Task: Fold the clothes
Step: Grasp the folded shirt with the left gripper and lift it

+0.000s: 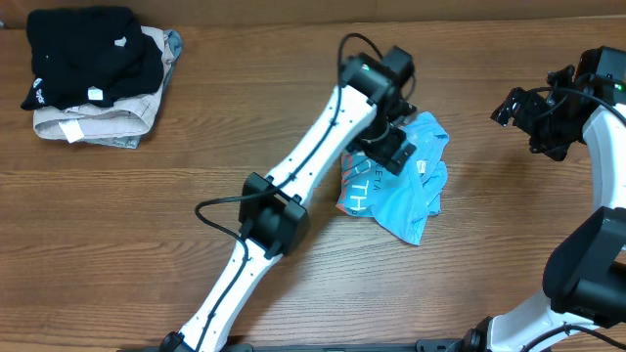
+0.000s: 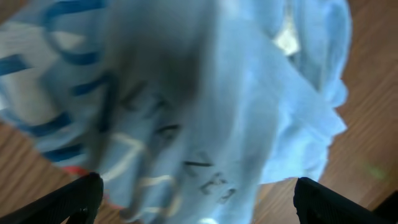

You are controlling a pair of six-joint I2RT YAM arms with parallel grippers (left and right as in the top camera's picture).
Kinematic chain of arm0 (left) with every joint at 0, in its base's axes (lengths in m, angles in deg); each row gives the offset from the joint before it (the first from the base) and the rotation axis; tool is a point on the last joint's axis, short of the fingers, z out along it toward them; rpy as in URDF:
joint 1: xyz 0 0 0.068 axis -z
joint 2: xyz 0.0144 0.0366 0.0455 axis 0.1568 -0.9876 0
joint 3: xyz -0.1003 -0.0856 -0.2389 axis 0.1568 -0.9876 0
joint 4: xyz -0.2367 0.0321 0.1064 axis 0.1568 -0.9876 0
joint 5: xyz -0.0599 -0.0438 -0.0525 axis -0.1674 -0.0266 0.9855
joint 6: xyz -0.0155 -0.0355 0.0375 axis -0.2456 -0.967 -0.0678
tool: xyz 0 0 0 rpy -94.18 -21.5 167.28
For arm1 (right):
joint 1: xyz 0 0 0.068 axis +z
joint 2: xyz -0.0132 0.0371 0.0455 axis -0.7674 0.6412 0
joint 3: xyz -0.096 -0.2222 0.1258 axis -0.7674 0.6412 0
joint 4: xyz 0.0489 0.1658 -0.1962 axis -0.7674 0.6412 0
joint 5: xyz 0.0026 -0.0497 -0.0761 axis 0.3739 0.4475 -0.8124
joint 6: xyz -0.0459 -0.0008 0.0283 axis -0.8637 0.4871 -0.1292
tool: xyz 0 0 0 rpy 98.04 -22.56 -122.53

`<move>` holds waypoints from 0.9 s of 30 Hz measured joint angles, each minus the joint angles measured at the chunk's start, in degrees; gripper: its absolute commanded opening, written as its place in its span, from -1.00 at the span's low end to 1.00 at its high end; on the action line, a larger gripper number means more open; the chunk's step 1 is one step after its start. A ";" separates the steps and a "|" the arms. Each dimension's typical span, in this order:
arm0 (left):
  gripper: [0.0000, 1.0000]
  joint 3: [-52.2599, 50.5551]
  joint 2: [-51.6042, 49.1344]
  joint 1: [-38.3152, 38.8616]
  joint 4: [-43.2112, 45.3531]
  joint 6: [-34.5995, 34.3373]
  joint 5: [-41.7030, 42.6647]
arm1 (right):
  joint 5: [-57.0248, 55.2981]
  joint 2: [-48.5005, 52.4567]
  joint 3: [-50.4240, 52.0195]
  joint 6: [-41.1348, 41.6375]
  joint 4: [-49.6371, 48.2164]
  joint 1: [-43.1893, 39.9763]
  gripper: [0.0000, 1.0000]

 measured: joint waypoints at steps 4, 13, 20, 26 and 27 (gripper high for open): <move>1.00 0.00 0.00 1.66 -1.05 0.94 -0.04 | 0.00 0.00 0.00 0.02 0.02 -0.02 1.00; 1.00 0.00 -3.08 2.05 -4.28 2.49 -1.90 | -0.02 0.00 0.00 0.13 0.02 0.00 1.00; 1.00 0.39 -6.36 2.23 -4.42 2.82 -6.95 | 0.02 0.00 0.00 0.11 0.04 -0.02 1.00; 1.00 0.39 -6.80 1.68 -4.46 3.72 -15.65 | 0.00 0.00 0.00 0.13 0.48 0.00 1.00; 1.00 0.39 -6.88 1.38 -4.44 3.78 -16.92 | 0.00 0.00 0.00 0.13 0.48 -0.02 1.00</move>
